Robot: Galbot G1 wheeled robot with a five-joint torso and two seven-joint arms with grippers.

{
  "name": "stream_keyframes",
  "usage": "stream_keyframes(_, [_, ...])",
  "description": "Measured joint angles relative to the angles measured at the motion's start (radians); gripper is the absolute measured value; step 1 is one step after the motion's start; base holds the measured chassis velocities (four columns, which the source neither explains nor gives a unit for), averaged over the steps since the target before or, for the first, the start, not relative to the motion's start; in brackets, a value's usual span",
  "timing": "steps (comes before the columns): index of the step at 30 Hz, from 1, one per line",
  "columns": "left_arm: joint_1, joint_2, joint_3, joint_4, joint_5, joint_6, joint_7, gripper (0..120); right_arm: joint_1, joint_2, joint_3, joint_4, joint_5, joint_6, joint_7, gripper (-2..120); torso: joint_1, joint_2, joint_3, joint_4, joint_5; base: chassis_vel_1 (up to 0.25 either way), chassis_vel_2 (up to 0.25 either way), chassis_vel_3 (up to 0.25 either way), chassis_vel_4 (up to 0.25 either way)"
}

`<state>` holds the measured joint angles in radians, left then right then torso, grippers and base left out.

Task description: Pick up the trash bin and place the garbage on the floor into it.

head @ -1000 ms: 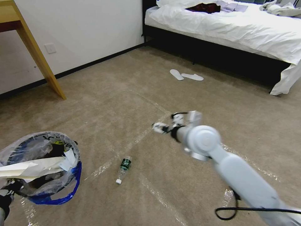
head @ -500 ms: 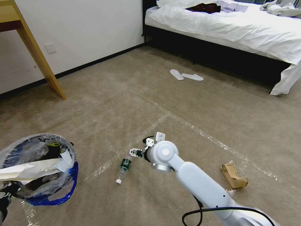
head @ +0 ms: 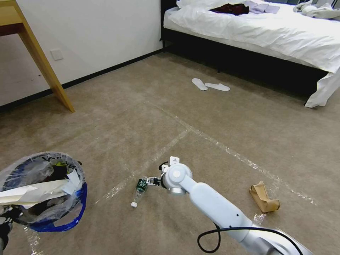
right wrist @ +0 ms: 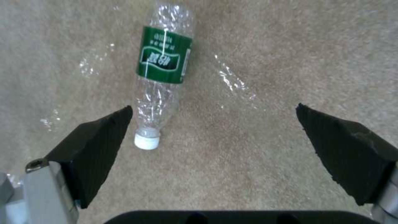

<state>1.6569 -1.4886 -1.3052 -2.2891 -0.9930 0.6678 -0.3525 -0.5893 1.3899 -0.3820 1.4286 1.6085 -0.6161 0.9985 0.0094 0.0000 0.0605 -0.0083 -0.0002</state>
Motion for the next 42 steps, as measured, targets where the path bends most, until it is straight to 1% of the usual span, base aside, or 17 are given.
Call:
stream_keyframes(6, [0.003,0.006,-0.009,0.004,-0.005,0.000,0.000,0,0.009,0.041,-0.023,-0.064,-0.043,0.002,-0.026,100,0.000,0.000,0.000,0.0000,0.0000,0.000,0.000,0.000,0.000])
stream_keyframes(13, [0.005,0.008,-0.010,0.008,-0.006,0.000,0.000,0,0.007,0.068,-0.032,-0.105,-0.084,0.015,-0.036,100,0.000,0.000,0.000,0.0000,0.0000,0.000,0.000,0.000,0.000])
stream_keyframes(19, [0.000,0.006,0.000,0.010,-0.003,0.000,0.000,0,0.007,0.076,-0.031,-0.127,-0.098,0.019,-0.037,100,0.000,0.000,0.000,-0.0001,0.0000,0.000,0.000,0.000,0.000])
stream_keyframes(32, [0.001,0.006,-0.001,0.012,-0.003,-0.001,0.000,0,0.013,0.100,-0.025,-0.158,-0.119,0.025,-0.046,100,0.000,0.000,0.000,0.0000,0.0000,0.000,0.000,0.000,0.000])
stream_keyframes(42, [0.000,0.003,-0.001,0.013,-0.001,-0.001,0.000,0,0.046,0.142,-0.037,-0.211,-0.135,0.022,-0.108,100,0.000,0.000,0.000,0.0000,0.0000,0.000,0.000,0.000,0.000])
